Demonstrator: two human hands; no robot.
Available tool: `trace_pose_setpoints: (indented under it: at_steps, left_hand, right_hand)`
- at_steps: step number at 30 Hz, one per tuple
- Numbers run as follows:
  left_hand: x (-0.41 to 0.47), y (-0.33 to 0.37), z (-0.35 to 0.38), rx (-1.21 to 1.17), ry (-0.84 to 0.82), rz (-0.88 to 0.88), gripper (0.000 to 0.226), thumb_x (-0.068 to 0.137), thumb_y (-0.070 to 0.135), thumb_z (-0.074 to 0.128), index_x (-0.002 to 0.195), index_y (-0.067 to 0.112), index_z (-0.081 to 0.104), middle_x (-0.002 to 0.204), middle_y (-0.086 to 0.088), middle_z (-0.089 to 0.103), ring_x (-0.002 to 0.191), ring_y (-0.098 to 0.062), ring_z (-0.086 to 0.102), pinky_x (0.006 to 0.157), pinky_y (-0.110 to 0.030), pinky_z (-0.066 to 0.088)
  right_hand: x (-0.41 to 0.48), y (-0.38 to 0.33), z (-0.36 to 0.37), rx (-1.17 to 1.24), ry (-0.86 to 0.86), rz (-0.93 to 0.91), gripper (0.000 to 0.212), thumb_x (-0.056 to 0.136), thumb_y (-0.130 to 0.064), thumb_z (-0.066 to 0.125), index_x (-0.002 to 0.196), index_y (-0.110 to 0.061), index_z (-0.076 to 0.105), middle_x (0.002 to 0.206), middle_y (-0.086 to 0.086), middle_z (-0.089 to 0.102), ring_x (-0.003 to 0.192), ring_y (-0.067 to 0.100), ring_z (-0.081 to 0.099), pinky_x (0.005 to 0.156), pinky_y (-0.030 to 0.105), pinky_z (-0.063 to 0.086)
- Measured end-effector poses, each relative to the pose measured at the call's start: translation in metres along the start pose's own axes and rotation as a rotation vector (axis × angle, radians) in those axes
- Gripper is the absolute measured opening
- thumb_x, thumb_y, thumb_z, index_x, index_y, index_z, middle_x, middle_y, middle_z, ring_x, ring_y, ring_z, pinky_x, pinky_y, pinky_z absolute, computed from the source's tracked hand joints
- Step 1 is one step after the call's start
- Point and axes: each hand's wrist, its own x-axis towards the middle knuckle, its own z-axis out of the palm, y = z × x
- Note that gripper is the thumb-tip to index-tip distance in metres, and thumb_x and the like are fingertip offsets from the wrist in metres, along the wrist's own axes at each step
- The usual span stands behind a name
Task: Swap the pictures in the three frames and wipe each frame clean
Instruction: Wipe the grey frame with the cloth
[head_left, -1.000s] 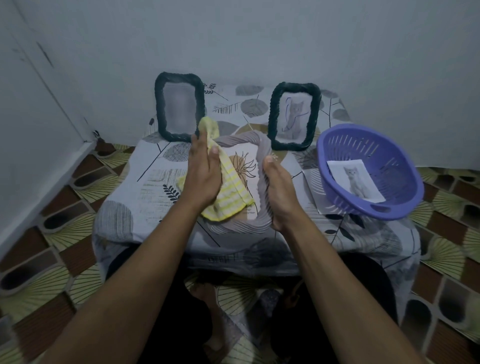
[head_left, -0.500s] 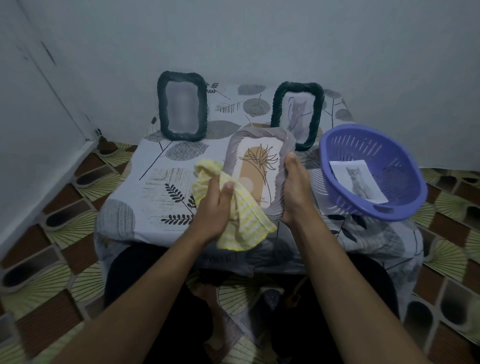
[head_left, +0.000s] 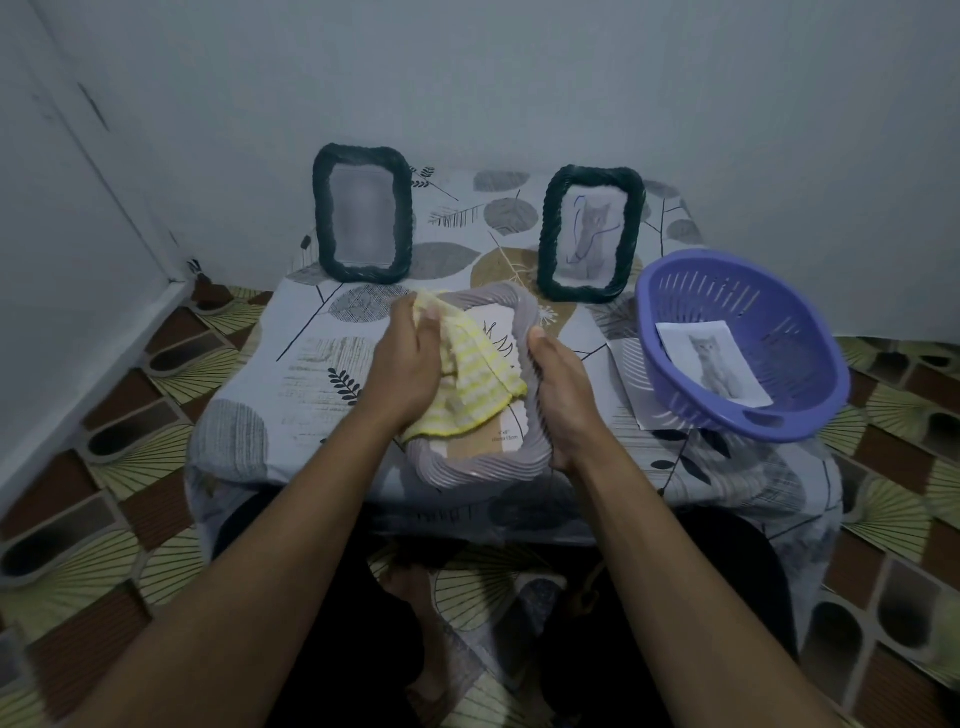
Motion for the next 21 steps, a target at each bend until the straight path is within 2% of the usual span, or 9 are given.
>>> trace_pose_setpoints:
  at_steps: [2,4,6,8,11,13,15,18,21]
  left_hand:
    - [-0.006,-0.010,0.006,0.030,-0.081,0.053,0.059,0.106,0.043,0.029,0.158,0.021,0.010,0.150,-0.014,0.042,0.133,-0.032,0.046,0.106,-0.040,0.038]
    - [-0.019,-0.019,0.013,0.053,-0.184,0.085,0.068,0.105,0.046,0.029,0.156,0.031,-0.014,0.161,-0.021,0.021,0.143,-0.035,0.034,0.115,-0.043,0.031]
    - [-0.036,-0.025,0.018,0.084,-0.245,0.172,0.072,0.105,0.044,0.029,0.154,0.030,-0.022,0.167,-0.009,-0.002,0.152,-0.020,0.010,0.120,-0.035,0.015]
    - [-0.045,-0.030,0.020,0.080,-0.254,0.237,0.073,0.105,0.043,0.031,0.154,0.027,-0.022,0.166,0.001,-0.010,0.151,-0.011,0.000,0.120,-0.030,0.008]
    - [-0.041,-0.032,0.016,0.053,-0.192,0.221,0.070,0.106,0.042,0.030,0.157,0.021,-0.011,0.166,0.002,0.002,0.150,-0.010,0.008,0.120,-0.028,0.012]
    - [-0.030,-0.028,0.012,0.023,-0.147,0.172,0.064,0.106,0.043,0.029,0.159,0.016,0.006,0.159,0.002,0.027,0.144,-0.014,0.028,0.111,-0.022,0.022]
    - [-0.020,-0.021,0.006,0.002,-0.098,0.166,0.052,0.107,0.040,0.031,0.150,0.012,0.029,0.136,-0.001,0.051,0.127,-0.020,0.047,0.093,-0.017,0.030]
    - [-0.002,-0.013,-0.005,0.015,-0.052,0.168,0.037,0.107,0.037,0.034,0.133,0.013,0.045,0.120,0.000,0.055,0.112,-0.017,0.052,0.084,-0.019,0.032]
    - [0.006,-0.009,-0.014,0.075,-0.135,0.165,0.028,0.105,0.043,0.036,0.113,0.023,0.053,0.102,0.008,0.062,0.094,-0.013,0.057,0.072,-0.027,0.036]
  right_hand:
    - [0.005,-0.003,-0.003,-0.006,0.036,-0.017,0.031,0.109,-0.021,0.035,0.113,-0.010,0.064,0.096,-0.009,0.075,0.089,-0.003,0.070,0.077,0.015,0.055]
    - [0.011,-0.007,-0.006,-0.021,0.104,-0.036,0.037,0.109,-0.027,0.037,0.130,-0.006,0.060,0.121,0.002,0.070,0.110,0.005,0.066,0.098,0.027,0.052]
    - [0.017,-0.009,-0.010,-0.014,0.158,-0.041,0.042,0.109,-0.030,0.037,0.139,-0.006,0.054,0.136,0.009,0.062,0.123,0.014,0.059,0.110,0.038,0.044]
    - [0.021,-0.009,-0.013,0.014,0.150,-0.033,0.047,0.105,-0.038,0.041,0.139,-0.008,0.055,0.135,0.009,0.062,0.125,0.020,0.059,0.112,0.046,0.042]
    - [0.021,-0.007,-0.016,0.009,0.083,0.006,0.060,0.096,-0.050,0.047,0.141,-0.011,0.054,0.137,0.008,0.062,0.129,0.023,0.057,0.113,0.050,0.040]
    - [0.016,-0.011,-0.015,-0.008,0.050,0.025,0.048,0.106,-0.039,0.041,0.139,-0.007,0.054,0.132,0.010,0.065,0.124,0.022,0.060,0.108,0.044,0.047]
    - [0.014,-0.013,-0.018,-0.006,-0.037,0.044,0.039,0.109,-0.029,0.036,0.131,-0.005,0.059,0.119,0.009,0.071,0.110,0.018,0.068,0.093,0.035,0.056]
    - [0.014,-0.015,-0.022,-0.063,-0.101,0.088,0.031,0.108,-0.025,0.039,0.114,-0.010,0.065,0.092,0.000,0.077,0.083,0.010,0.072,0.073,0.025,0.057]
    - [0.016,-0.022,-0.028,-0.089,-0.123,0.155,0.032,0.105,-0.032,0.045,0.120,-0.012,0.066,0.108,0.007,0.075,0.099,0.021,0.070,0.094,0.037,0.056]
